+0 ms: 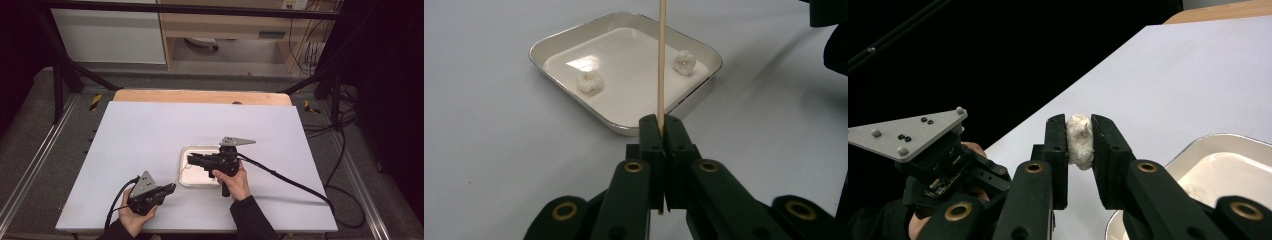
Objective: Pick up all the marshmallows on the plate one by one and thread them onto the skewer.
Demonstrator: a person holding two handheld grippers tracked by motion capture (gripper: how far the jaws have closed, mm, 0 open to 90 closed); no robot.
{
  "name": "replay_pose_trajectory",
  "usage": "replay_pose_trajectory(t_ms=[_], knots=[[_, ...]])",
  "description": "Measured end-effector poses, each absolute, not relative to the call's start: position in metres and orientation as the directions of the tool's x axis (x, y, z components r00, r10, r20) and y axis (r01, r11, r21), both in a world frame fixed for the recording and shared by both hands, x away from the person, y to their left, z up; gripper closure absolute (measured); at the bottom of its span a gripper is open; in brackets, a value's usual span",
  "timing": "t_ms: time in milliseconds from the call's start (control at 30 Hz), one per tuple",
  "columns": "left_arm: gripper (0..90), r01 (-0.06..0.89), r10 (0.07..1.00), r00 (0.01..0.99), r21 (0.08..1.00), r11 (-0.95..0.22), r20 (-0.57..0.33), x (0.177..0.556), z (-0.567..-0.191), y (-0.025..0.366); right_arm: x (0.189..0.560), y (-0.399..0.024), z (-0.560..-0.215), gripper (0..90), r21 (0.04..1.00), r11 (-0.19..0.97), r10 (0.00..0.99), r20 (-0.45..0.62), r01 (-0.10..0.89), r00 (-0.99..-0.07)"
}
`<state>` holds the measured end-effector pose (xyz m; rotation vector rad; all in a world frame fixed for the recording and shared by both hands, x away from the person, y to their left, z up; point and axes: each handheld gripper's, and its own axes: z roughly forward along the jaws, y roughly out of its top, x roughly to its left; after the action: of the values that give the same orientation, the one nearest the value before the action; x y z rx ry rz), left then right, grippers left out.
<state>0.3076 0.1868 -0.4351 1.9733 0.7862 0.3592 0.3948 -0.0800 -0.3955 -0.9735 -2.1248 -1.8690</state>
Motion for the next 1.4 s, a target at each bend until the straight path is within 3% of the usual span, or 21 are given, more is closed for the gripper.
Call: replay_pose_trajectory(t_ms=[1400], knots=[[88.8, 0.376, 0.656, 0.752, 0.855, -0.358, -0.056, 0.307, -0.436, 0.184, 0.382, -0.072, -0.408, 79.4, 0.839, 0.008, 0.371, 0.503, 0.544, -0.781]])
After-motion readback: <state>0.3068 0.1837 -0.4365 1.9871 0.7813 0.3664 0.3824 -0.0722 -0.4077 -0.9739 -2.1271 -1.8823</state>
